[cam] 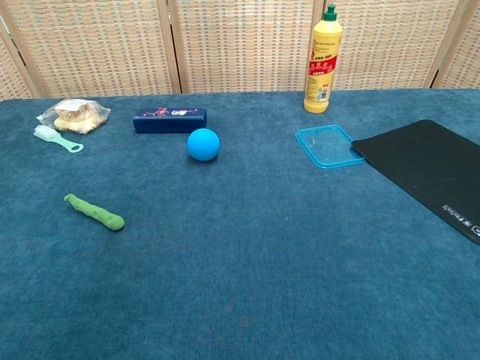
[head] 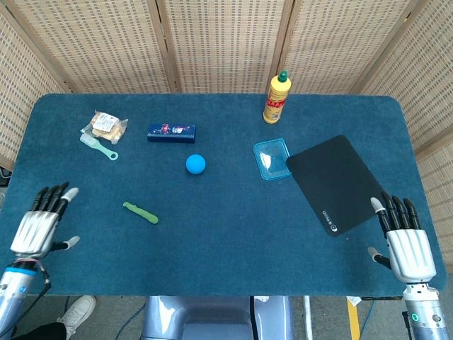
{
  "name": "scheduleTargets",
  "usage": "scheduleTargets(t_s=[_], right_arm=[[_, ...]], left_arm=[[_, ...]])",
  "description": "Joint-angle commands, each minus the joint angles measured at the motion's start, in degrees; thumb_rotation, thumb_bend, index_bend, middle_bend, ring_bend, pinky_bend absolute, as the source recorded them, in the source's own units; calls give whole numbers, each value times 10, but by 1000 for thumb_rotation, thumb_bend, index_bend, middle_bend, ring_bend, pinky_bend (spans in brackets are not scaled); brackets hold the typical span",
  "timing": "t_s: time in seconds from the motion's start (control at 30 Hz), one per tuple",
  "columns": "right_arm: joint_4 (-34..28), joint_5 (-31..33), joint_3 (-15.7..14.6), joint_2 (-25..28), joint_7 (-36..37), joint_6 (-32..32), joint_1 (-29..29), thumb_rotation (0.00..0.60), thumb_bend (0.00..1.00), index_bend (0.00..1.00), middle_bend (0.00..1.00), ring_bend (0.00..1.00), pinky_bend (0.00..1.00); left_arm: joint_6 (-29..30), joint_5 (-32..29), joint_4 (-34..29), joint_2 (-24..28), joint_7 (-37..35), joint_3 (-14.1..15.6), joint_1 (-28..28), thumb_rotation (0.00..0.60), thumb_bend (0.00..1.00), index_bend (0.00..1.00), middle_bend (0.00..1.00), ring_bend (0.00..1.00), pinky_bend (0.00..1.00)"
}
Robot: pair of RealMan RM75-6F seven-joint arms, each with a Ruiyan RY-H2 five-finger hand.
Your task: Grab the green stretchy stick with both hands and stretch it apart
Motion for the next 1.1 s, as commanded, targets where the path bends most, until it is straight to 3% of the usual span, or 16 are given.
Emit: scheduleTargets(t_s=[0.03, 0.13, 0.2, 0.4, 0.57, 1.1], right_arm=[[0, 2, 2, 0, 0, -3, 1, 600, 0, 0, 0, 0, 0], [1, 4, 3, -1, -1, -7, 1, 600, 0, 0, 0, 0, 0], [3, 7, 5, -2, -1, -10, 1, 600, 0, 0, 0, 0, 0], [8, 12, 9, -5, 0, -17, 3, 600, 0, 0, 0, 0, 0], [10, 16, 11, -5, 4, -22, 3, 600, 0, 0, 0, 0, 0], [11, 15, 13, -4, 12, -30, 4, 600, 0, 0, 0, 0, 0]], left_arm=[[-104, -8, 69, -49, 9, -20, -75, 600, 75, 246, 0, 0, 0], [-141, -10, 107, -79, 13, -26, -103, 600, 235, 349, 0, 0, 0], [-165, -13, 136, -103, 18, -29, -122, 600, 276, 378, 0, 0, 0], [-207, -29, 184, -150, 36, -36, -154, 600, 285, 392, 0, 0, 0], [-214, -37, 198, -164, 47, -35, -160, 600, 341, 416, 0, 0, 0], [-228, -63, 237, -203, 57, -38, -173, 600, 347, 449, 0, 0, 0]])
